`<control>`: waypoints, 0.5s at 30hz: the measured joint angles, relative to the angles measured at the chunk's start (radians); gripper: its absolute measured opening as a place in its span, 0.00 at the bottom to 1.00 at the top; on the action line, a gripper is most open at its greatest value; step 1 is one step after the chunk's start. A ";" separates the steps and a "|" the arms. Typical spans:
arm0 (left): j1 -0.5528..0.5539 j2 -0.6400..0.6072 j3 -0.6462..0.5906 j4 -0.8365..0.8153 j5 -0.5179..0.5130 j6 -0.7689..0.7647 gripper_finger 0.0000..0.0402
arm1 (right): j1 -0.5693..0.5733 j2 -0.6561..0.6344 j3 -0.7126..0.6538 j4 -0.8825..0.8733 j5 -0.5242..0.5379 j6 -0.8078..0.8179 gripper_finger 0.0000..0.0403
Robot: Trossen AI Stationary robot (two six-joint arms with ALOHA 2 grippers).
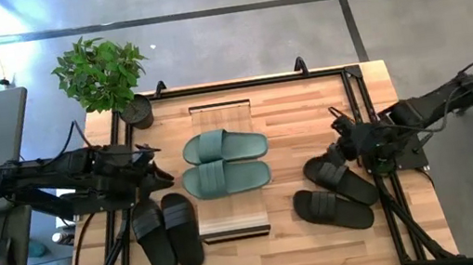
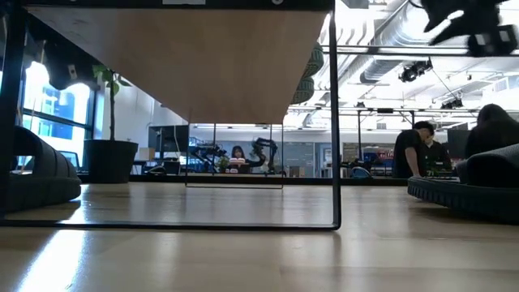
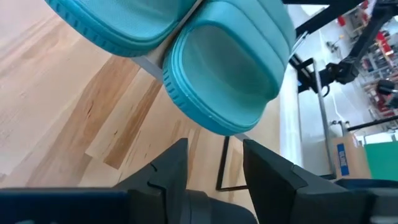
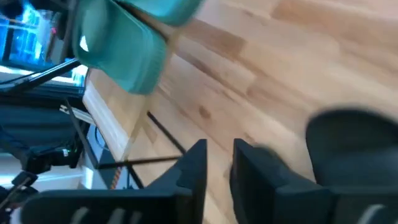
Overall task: Pick and place slides into the shelf
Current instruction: Put the black slipper under the shelf
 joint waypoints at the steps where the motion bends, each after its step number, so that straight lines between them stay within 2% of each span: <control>1: 0.000 -0.005 0.000 0.000 0.000 0.000 0.34 | 0.020 -0.008 0.000 -0.032 0.003 0.048 0.22; 10: 0.000 -0.004 0.000 -0.021 0.000 0.005 0.33 | 0.275 -0.021 0.000 -0.276 0.223 0.638 0.38; 13: 0.000 -0.004 0.000 -0.029 0.000 0.022 0.33 | 0.353 -0.013 -0.003 -0.326 0.240 0.793 0.40; 15: 0.000 -0.004 0.000 -0.031 0.000 0.032 0.33 | 0.383 -0.007 -0.015 -0.324 0.235 0.824 0.41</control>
